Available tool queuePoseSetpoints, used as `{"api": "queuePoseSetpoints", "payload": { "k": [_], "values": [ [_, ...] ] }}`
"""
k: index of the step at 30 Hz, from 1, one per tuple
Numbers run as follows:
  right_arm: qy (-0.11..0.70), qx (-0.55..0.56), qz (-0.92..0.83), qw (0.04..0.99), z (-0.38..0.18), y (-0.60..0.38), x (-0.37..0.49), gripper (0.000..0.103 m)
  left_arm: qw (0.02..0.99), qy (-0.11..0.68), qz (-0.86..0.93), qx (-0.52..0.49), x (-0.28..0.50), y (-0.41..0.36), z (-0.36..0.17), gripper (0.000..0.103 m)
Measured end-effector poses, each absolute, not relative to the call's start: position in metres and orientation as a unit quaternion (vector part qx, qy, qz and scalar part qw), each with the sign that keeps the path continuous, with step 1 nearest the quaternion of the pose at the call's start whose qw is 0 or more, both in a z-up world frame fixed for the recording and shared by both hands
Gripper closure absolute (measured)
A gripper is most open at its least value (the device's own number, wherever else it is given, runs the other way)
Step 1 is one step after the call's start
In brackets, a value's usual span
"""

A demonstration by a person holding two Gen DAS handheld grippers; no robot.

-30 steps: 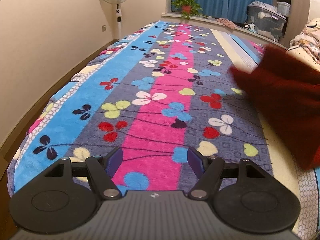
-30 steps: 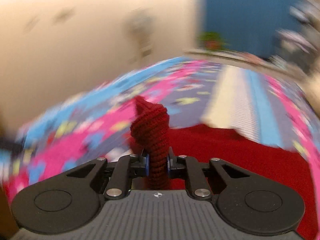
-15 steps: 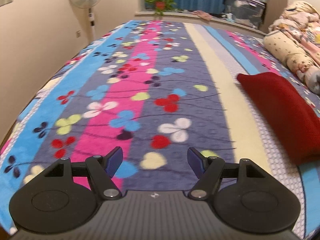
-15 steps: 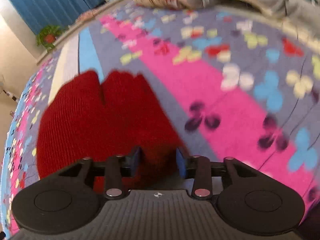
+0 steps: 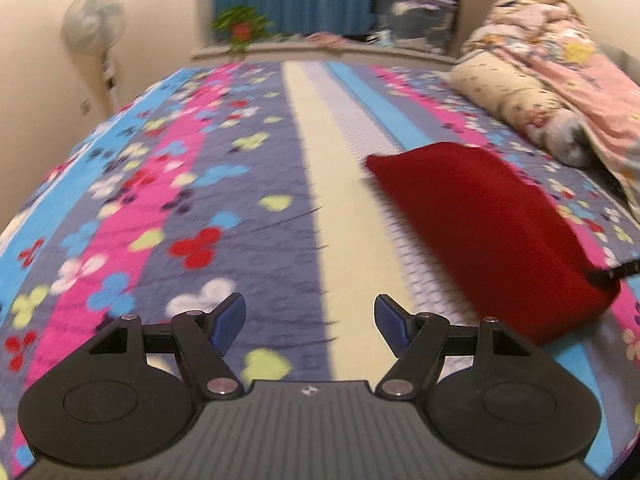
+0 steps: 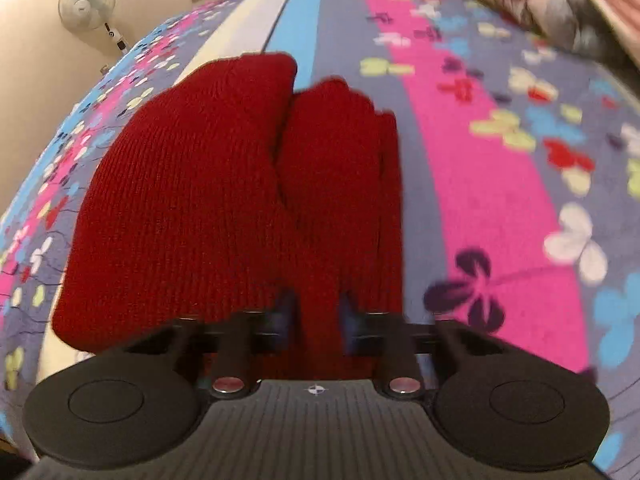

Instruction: Fold small clothes

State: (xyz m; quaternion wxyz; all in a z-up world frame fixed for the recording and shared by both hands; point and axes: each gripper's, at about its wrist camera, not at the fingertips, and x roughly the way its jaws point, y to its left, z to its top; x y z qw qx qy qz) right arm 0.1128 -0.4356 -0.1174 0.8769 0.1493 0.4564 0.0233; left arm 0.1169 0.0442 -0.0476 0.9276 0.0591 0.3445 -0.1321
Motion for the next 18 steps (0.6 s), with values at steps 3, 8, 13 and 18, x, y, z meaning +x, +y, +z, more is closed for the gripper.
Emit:
{"api": "queuePoseSetpoints", "payload": {
  "k": [3, 8, 13, 18],
  "values": [
    [0.447, 0.157, 0.03, 0.88, -0.113, -0.446, 0.103, 0.089, 0.923, 0.345, -0.163, 0.04, 0.121, 0.028, -0.048, 0.023],
    [0.462, 0.155, 0.055, 0.872, -0.118, -0.443, 0.097, 0.087, 0.909, 0.371, -0.19, 0.012, 0.149, -0.013, -0.053, 0.018],
    [0.393, 0.236, 0.033, 0.888, -0.098, -0.461, 0.106, 0.031, 0.895, 0.391, -0.206, -0.055, 0.19, -0.047, -0.063, 0.009],
    [0.406, 0.261, 0.014, 0.876, -0.118, -0.474, 0.136, 0.022, 0.862, 0.422, -0.215, -0.179, 0.235, -0.053, -0.086, 0.006]
  ]
}}
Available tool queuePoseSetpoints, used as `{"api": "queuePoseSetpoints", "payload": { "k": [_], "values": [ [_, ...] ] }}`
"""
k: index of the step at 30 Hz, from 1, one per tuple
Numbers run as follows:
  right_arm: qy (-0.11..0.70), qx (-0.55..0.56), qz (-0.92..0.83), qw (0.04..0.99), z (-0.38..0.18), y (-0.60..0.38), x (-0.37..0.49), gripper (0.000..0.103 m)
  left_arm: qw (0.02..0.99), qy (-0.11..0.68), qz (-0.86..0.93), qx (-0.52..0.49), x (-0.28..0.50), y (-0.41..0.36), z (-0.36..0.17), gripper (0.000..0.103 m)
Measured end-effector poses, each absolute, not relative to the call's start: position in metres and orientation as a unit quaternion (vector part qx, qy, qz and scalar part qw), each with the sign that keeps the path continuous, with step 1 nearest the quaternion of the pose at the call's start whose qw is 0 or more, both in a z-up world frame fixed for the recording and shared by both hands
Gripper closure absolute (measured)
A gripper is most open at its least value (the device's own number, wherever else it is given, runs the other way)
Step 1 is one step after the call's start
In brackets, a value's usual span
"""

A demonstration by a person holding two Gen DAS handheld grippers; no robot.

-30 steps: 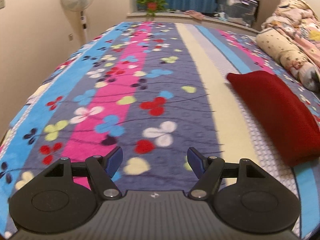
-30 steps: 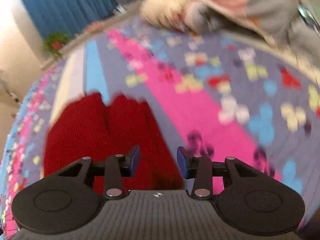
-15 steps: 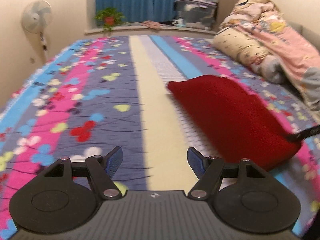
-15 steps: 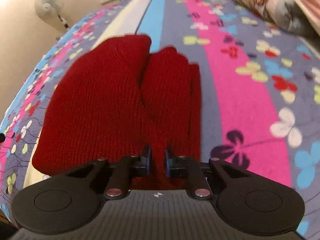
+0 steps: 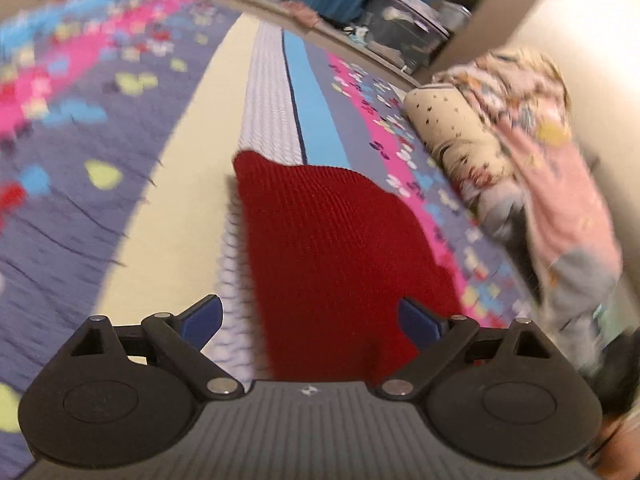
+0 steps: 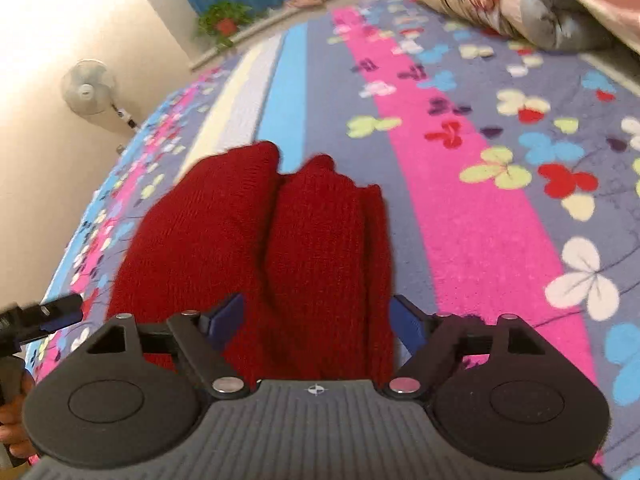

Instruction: Fold small clothes

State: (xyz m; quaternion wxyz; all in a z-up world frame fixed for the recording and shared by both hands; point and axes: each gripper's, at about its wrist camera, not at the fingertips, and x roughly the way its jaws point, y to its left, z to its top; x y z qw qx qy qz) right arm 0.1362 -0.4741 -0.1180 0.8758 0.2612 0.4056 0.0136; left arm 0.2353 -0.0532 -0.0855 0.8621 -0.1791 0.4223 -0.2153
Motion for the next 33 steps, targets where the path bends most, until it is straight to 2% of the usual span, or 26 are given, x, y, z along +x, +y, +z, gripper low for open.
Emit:
{"api": "queuePoseSetpoints", "payload": {
  "k": [7, 11, 12, 13, 16, 18, 24, 31, 33],
  "values": [
    [0.44, 0.318, 0.017, 0.84, -0.157, -0.482, 0.162, 0.019, 0.791, 0.484, -0.231, -0.293, 0.277, -0.061, -0.14, 0.006],
    [0.438, 0.314, 0.037, 0.841, -0.164, -0.477, 0.17, 0.017, 0.783, 0.492, -0.226, -0.305, 0.282, -0.076, -0.156, 0.005],
    [0.437, 0.311, 0.04, 0.843, -0.164, -0.475, 0.171, 0.019, 0.783, 0.493, -0.224, -0.307, 0.284, -0.078, -0.158, 0.006],
    [0.436, 0.314, 0.045, 0.842, -0.164, -0.475, 0.171, 0.027, 0.784, 0.492, -0.221, -0.307, 0.283, -0.078, -0.159, 0.008],
    [0.427, 0.326, 0.068, 0.841, -0.161, -0.474, 0.172, 0.052, 0.798, 0.488, -0.215, -0.28, 0.281, -0.078, -0.149, 0.026],
    [0.422, 0.311, 0.072, 0.848, -0.157, -0.469, 0.171, 0.057, 0.81, 0.478, -0.22, -0.26, 0.274, -0.076, -0.138, 0.035],
    [0.392, 0.298, 0.111, 0.863, -0.14, -0.45, 0.165, 0.076, 0.854, 0.431, -0.216, -0.193, 0.239, -0.063, -0.081, 0.037],
    [0.343, 0.262, 0.223, 0.874, -0.108, -0.391, 0.147, 0.079, 0.872, 0.403, -0.206, -0.185, 0.194, 0.014, -0.043, 0.036],
    [0.35, 0.249, 0.244, 0.869, -0.11, -0.374, 0.145, 0.079, 0.87, 0.412, -0.2, -0.182, 0.19, 0.034, -0.046, 0.031]
  ]
}}
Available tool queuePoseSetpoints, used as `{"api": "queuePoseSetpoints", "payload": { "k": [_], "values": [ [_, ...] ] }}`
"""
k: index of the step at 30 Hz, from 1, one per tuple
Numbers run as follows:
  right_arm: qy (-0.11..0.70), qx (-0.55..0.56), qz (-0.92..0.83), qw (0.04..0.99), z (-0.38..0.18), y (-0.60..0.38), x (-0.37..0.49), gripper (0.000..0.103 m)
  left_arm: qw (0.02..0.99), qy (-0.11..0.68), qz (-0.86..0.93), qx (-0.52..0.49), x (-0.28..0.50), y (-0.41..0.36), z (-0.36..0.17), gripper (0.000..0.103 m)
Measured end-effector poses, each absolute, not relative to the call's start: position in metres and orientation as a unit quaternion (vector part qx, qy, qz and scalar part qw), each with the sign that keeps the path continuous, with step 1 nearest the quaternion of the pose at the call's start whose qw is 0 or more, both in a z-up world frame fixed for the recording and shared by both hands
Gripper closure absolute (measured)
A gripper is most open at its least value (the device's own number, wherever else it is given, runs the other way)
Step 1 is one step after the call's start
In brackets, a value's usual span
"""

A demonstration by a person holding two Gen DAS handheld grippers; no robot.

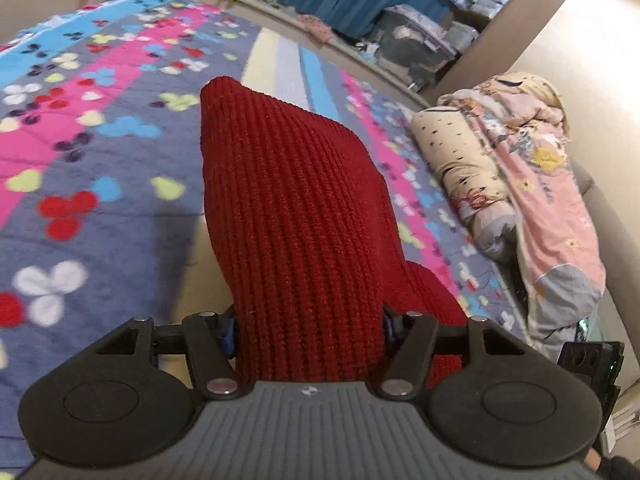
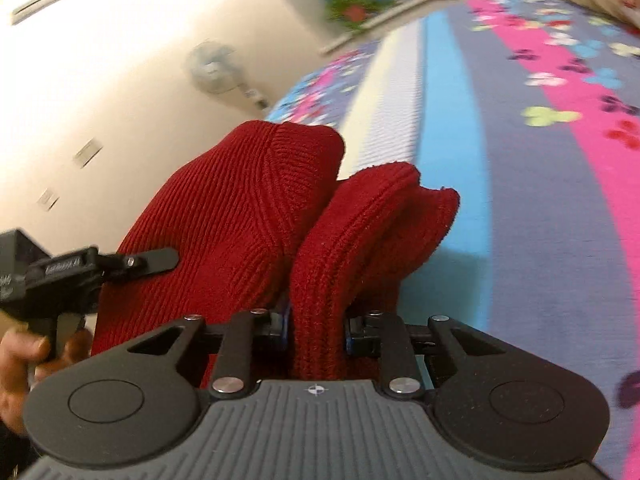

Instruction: Fold small clothes

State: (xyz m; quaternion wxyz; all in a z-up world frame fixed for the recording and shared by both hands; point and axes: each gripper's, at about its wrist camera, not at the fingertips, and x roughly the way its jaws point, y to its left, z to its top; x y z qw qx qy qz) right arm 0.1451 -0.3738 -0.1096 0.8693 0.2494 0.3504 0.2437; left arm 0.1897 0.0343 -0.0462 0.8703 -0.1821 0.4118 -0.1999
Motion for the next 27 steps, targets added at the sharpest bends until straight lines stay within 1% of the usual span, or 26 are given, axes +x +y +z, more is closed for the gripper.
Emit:
{"api": "queuePoseSetpoints", "payload": {
  "k": [2, 3, 4, 5, 6, 7, 11, 13, 15, 17, 19, 21, 22, 24, 26, 27],
  "values": [
    [0.374, 0.234, 0.25, 0.862, -0.118, -0.358, 0.146, 0.078, 0.868, 0.438, -0.174, -0.158, 0.189, 0.046, -0.064, 0.025],
    [0.39, 0.221, 0.242, 0.86, -0.125, -0.35, 0.147, 0.076, 0.867, 0.455, -0.156, -0.134, 0.19, 0.046, -0.072, 0.024],
    [0.407, 0.2, 0.227, 0.862, -0.131, -0.343, 0.148, 0.07, 0.863, 0.48, -0.128, -0.094, 0.191, 0.043, -0.082, 0.023],
    [0.419, 0.173, 0.209, 0.867, -0.135, -0.337, 0.148, 0.067, 0.864, 0.487, -0.109, -0.065, 0.188, 0.044, -0.085, 0.02],
    [0.419, 0.141, 0.191, 0.876, -0.134, -0.332, 0.145, 0.057, 0.877, 0.467, -0.101, -0.05, 0.18, 0.047, -0.079, 0.019],
    [0.41, 0.122, 0.182, 0.885, -0.13, -0.329, 0.14, 0.054, 0.89, 0.444, -0.101, -0.042, 0.17, 0.054, -0.069, 0.019],
    [0.363, 0.103, 0.179, 0.909, -0.101, -0.331, 0.121, 0.054, 0.92, 0.373, -0.11, -0.039, 0.131, 0.065, -0.026, 0.02],
    [0.342, 0.093, 0.196, 0.914, -0.089, -0.33, 0.11, 0.053, 0.923, 0.359, -0.131, -0.034, 0.114, 0.058, -0.018, 0.024],
    [0.332, 0.077, 0.227, 0.912, -0.084, -0.325, 0.101, 0.054, 0.923, 0.356, -0.145, -0.003, 0.103, 0.049, -0.026, 0.045],
    [0.339, 0.054, 0.248, 0.906, -0.088, -0.315, 0.094, 0.054, 0.908, 0.384, -0.163, 0.017, 0.105, 0.034, -0.051, 0.057],
    [0.372, 0.016, 0.249, 0.894, -0.103, -0.303, 0.094, 0.055, 0.897, 0.411, -0.15, 0.061, 0.107, 0.019, -0.076, 0.056],
    [0.404, -0.024, 0.238, 0.883, -0.119, -0.294, 0.095, 0.055, 0.903, 0.396, -0.153, 0.069, 0.103, 0.014, -0.067, 0.056],
    [0.402, -0.029, 0.23, 0.886, -0.12, -0.293, 0.094, 0.055, 0.907, 0.385, -0.159, 0.06, 0.098, 0.016, -0.06, 0.056],
    [0.399, -0.001, 0.227, 0.888, -0.113, -0.297, 0.09, 0.055, 0.911, 0.369, -0.183, 0.034, 0.087, 0.025, -0.05, 0.056],
    [0.395, 0.016, 0.232, 0.889, -0.109, -0.301, 0.086, 0.055, 0.906, 0.38, -0.18, 0.039, 0.083, 0.027, -0.053, 0.056],
    [0.403, 0.004, 0.227, 0.887, -0.116, -0.296, 0.088, 0.055, 0.899, 0.399, -0.174, 0.049, 0.086, 0.024, -0.059, 0.056]
  ]
}}
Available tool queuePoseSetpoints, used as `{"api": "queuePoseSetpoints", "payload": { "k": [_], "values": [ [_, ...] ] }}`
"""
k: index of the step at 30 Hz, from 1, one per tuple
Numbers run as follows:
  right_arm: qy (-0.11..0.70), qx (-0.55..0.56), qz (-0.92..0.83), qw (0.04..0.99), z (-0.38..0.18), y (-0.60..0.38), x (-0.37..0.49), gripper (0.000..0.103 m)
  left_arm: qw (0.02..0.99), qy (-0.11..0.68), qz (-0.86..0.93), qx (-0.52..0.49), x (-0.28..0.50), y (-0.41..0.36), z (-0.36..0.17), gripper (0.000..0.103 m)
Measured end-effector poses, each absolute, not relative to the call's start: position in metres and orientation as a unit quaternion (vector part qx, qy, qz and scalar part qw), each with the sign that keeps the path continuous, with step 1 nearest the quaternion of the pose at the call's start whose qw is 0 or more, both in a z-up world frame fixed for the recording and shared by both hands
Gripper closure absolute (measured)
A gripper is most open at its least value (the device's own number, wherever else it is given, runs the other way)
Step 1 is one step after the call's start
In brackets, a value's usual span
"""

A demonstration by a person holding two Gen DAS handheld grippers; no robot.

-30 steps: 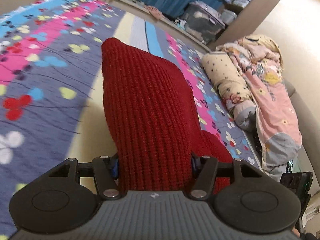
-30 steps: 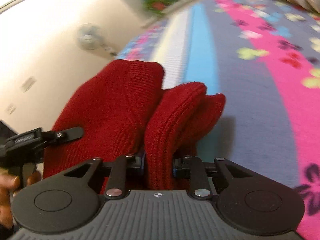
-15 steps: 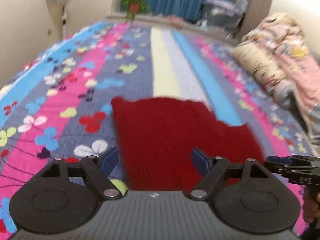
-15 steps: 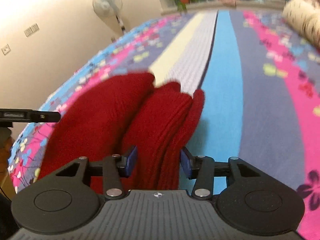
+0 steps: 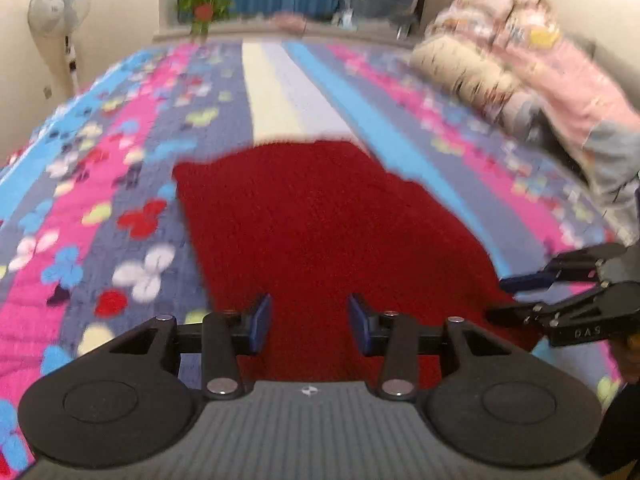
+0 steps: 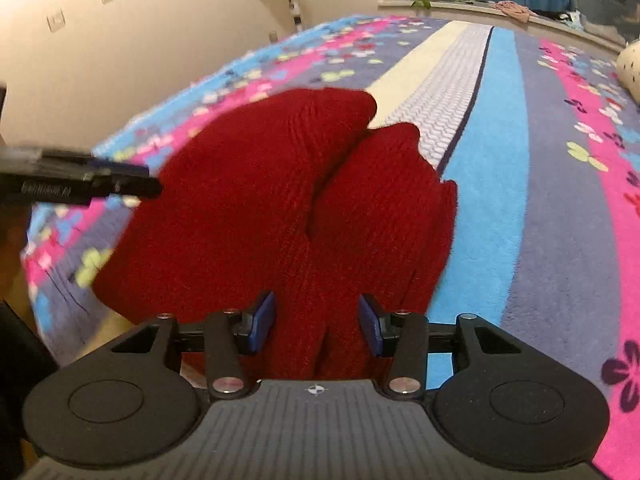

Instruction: Fold small clothes

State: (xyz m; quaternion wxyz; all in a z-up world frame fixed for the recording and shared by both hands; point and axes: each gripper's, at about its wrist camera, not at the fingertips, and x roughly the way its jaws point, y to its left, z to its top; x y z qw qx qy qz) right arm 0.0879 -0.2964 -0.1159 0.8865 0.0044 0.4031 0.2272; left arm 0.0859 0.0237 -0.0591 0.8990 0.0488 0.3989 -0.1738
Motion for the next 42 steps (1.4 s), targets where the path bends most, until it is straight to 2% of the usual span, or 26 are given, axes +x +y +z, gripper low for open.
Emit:
{"api": "queuePoseSetpoints", "payload": {
  "k": [2, 4, 8, 9, 11, 13, 14, 16, 21, 25, 28, 32, 35, 42],
  "values": [
    [0.413, -0.028, 0.216, 0.884, -0.127, -0.292, 0.091, 0.053, 0.883, 0.428, -0.166, 0.096, 0.089, 0.015, -0.078, 0.05],
    [0.416, -0.018, 0.211, 0.884, -0.123, -0.292, 0.092, 0.051, 0.887, 0.411, -0.164, 0.131, 0.085, 0.006, -0.075, 0.045],
    [0.398, 0.024, 0.172, 0.901, -0.096, -0.303, 0.08, 0.05, 0.908, 0.372, -0.163, 0.1, 0.066, 0.009, -0.049, 0.014],
    [0.385, 0.029, 0.166, 0.908, -0.087, -0.307, 0.073, 0.049, 0.918, 0.351, -0.152, 0.103, 0.057, 0.009, -0.039, 0.012],
    [0.35, 0.027, 0.155, 0.923, -0.065, -0.309, 0.057, 0.042, 0.931, 0.318, -0.148, 0.104, 0.041, 0.006, -0.022, 0.011],
    [0.31, 0.013, 0.135, 0.941, -0.045, -0.307, 0.037, 0.023, 0.941, 0.291, -0.142, 0.094, 0.023, 0.003, -0.005, 0.003],
    [0.295, 0.01, 0.129, 0.947, -0.039, -0.308, 0.03, 0.02, 0.947, 0.277, -0.137, 0.087, 0.013, 0.002, 0.001, 0.0],
    [0.272, 0.01, 0.121, 0.954, -0.026, -0.308, 0.013, 0.014, 0.959, 0.243, -0.127, 0.073, -0.013, -0.001, 0.015, 0.0],
    [0.257, 0.013, 0.117, 0.959, -0.021, -0.3, -0.022, 0.014, 0.969, 0.216, -0.107, 0.06, -0.055, -0.009, 0.036, 0.0],
    [0.255, 0.018, 0.093, 0.962, -0.033, -0.289, -0.035, 0.013, 0.967, 0.237, -0.095, 0.019, -0.078, -0.007, 0.036, 0.0],
    [0.279, 0.051, 0.07, 0.956, -0.045, -0.283, -0.037, 0.013, 0.959, 0.274, -0.067, -0.023, -0.083, 0.002, 0.013, 0.0],
    [0.32, 0.052, 0.052, 0.944, -0.068, -0.271, -0.032, 0.013, 0.94, 0.341, -0.016, 0.003, -0.066, 0.005, -0.019, 0.0],
    [0.342, 0.036, 0.052, 0.938, -0.08, -0.263, -0.025, 0.013, 0.946, 0.323, -0.016, 0.003, -0.066, 0.008, -0.015, 0.0],
    [0.348, 0.023, 0.054, 0.936, -0.086, -0.255, -0.019, 0.012, 0.936, 0.351, -0.033, -0.007, -0.062, 0.007, -0.023, 0.0]
  ]
}}
